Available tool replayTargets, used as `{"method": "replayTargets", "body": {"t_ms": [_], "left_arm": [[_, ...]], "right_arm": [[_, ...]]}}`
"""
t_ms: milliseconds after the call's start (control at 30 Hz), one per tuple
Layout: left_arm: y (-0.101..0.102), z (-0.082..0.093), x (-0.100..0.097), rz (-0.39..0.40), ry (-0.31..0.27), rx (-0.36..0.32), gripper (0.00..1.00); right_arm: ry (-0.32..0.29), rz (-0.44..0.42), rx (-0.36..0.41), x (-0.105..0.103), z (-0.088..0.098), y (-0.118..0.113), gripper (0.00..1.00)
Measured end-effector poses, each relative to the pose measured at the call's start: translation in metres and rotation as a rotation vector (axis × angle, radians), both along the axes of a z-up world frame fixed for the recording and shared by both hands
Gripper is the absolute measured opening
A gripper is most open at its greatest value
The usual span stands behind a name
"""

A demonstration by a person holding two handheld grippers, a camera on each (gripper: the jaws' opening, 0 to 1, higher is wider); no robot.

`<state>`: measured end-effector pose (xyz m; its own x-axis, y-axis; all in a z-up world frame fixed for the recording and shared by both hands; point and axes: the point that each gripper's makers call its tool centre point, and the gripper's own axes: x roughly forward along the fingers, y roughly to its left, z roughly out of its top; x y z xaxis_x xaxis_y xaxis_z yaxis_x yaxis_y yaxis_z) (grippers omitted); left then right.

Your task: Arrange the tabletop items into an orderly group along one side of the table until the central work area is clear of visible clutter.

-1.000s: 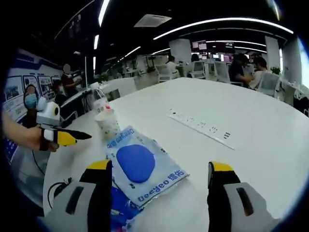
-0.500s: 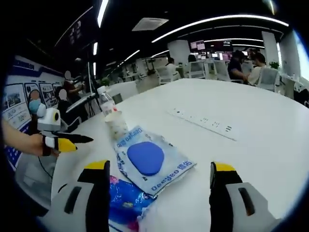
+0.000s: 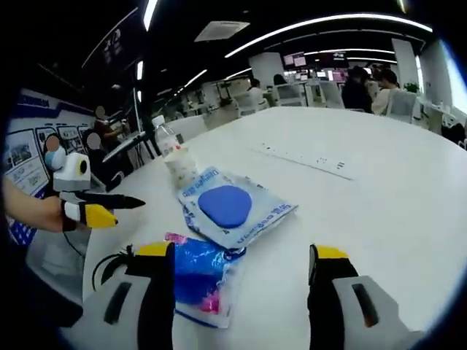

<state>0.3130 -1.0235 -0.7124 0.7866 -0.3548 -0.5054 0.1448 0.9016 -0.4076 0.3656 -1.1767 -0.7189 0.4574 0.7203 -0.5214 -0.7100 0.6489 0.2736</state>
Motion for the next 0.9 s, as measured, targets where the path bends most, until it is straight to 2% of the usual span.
{"method": "replayTargets", "body": {"t_ms": [100, 200, 267, 333, 367, 400, 433, 467, 500, 567, 667, 733, 833, 900], "left_arm": [[-0.019, -0.006, -0.004, -0.044, 0.012, 0.017, 0.85], [-0.031, -0.012, -0.005, -0.054, 0.006, 0.023, 0.8], [-0.038, -0.019, -0.008, -0.063, 0.05, 0.016, 0.73], [-0.046, -0.024, -0.011, -0.099, 0.061, 0.037, 0.63], [-0.05, -0.026, -0.011, -0.117, 0.055, 0.047, 0.59], [-0.053, -0.026, -0.011, -0.124, 0.057, 0.015, 0.52], [-0.061, -0.025, -0.014, -0.13, 0.082, -0.072, 0.38], [-0.066, -0.028, -0.019, -0.112, 0.16, -0.171, 0.27], [-0.064, -0.03, -0.019, -0.101, 0.168, -0.167, 0.22], [-0.05, -0.034, -0.013, -0.109, 0.106, -0.026, 0.18], [-0.058, -0.035, -0.019, -0.146, 0.145, -0.049, 0.06], [-0.055, -0.032, -0.017, -0.134, 0.133, -0.035, 0.01], [-0.052, -0.029, -0.017, -0.101, 0.145, -0.072, 0.0], [-0.052, -0.026, -0.019, -0.102, 0.139, -0.085, 0.0]], "right_arm": [[0.019, 0.0, -0.003, -0.009, -0.008, -0.002, 0.63], [0.044, -0.002, 0.002, -0.015, -0.014, -0.004, 0.5], [0.063, 0.002, 0.014, -0.019, -0.018, -0.002, 0.45], [0.085, 0.01, 0.014, -0.023, -0.023, -0.001, 0.39], [0.089, 0.014, 0.015, -0.024, -0.025, 0.0, 0.33], [0.078, 0.025, 0.014, -0.026, -0.026, 0.002, 0.29], [0.066, 0.03, 0.007, -0.026, -0.027, 0.002, 0.24], [0.067, 0.033, 0.006, -0.028, -0.028, 0.003, 0.16], [0.076, 0.029, 0.01, -0.028, -0.029, 0.002, 0.1], [0.111, 0.001, 0.033, -0.029, -0.032, 0.001, 0.06], [0.114, -0.028, 0.028, -0.028, -0.032, -0.002, 0.0], [0.135, -0.023, 0.04, -0.031, -0.03, 0.0, 0.0], [0.129, -0.036, 0.045, -0.036, -0.026, -0.002, 0.0], [0.149, -0.098, 0.1, -0.039, -0.019, -0.004, 0.0]]}}
